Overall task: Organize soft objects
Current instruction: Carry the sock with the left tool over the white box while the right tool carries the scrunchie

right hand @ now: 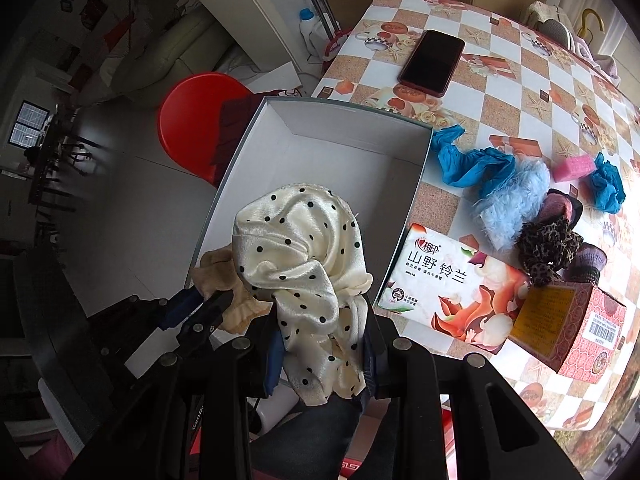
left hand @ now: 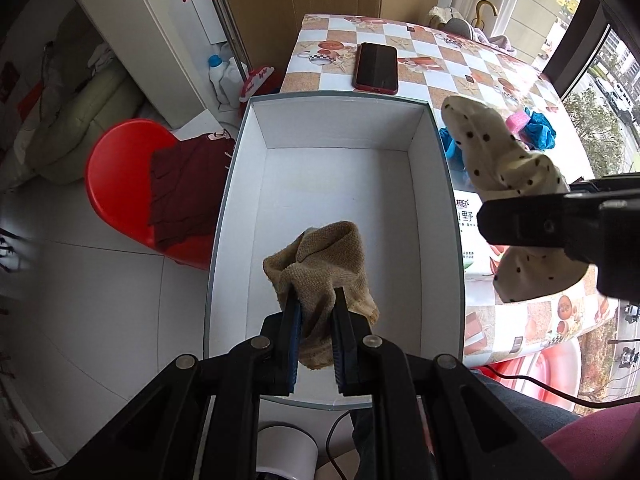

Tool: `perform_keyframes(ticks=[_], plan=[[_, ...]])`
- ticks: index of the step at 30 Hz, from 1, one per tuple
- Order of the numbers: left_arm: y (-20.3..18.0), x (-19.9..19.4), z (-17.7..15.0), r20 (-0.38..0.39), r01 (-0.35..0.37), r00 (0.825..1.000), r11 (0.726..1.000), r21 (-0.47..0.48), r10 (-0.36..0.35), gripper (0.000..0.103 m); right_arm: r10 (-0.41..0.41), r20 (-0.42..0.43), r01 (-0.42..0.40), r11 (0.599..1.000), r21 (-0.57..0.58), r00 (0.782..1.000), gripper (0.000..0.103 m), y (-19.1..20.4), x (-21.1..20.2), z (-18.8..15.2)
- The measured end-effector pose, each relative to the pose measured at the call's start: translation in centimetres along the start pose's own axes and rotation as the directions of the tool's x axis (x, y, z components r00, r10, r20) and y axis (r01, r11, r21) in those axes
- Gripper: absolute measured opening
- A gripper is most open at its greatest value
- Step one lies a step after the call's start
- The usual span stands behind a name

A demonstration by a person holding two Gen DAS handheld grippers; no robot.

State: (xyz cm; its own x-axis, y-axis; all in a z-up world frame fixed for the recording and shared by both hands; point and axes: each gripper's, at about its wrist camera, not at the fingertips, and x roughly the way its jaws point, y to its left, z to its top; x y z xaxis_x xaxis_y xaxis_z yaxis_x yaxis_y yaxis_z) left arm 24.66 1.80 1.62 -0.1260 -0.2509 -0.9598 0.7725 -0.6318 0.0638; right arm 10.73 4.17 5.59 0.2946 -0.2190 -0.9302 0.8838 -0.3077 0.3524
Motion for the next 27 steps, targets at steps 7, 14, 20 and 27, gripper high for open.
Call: perform_keyframes(ticks=[7, 14, 20, 27], plan=[[0.3, 0.5, 0.1, -0.017, 0.002, 1.000, 1.000, -0.012, -0.002, 0.015, 0.001, -0.027, -0.001, 1.000, 0.005, 1.000, 0.033, 0.0, 0.7, -0.3], [0.3, 0.7, 0.1, -0.020, 0.005, 1.000, 1.000, -0.011, -0.005, 0.015, 0.003, -0.045, -0.002, 1.000, 0.020, 0.999, 0.033, -0.3, 1.3, -0.3], [0.4, 0.9, 0.1, -0.025, 0.005, 1.000, 1.000, -0.018, -0.005, 0.015, 0.002, -0.048, -0.001, 1.000, 0.021, 0.999, 0.033, -0.3, 1.5, -0.2], [0.7, 1.2, 0.2, -0.032, 0.002, 0.999, 1.000, -0.031, -0.003, 0.015, 0.004, -0.056, -0.003, 1.000, 0.023, 0.998, 0.033, -0.3, 1.8, -0.1]])
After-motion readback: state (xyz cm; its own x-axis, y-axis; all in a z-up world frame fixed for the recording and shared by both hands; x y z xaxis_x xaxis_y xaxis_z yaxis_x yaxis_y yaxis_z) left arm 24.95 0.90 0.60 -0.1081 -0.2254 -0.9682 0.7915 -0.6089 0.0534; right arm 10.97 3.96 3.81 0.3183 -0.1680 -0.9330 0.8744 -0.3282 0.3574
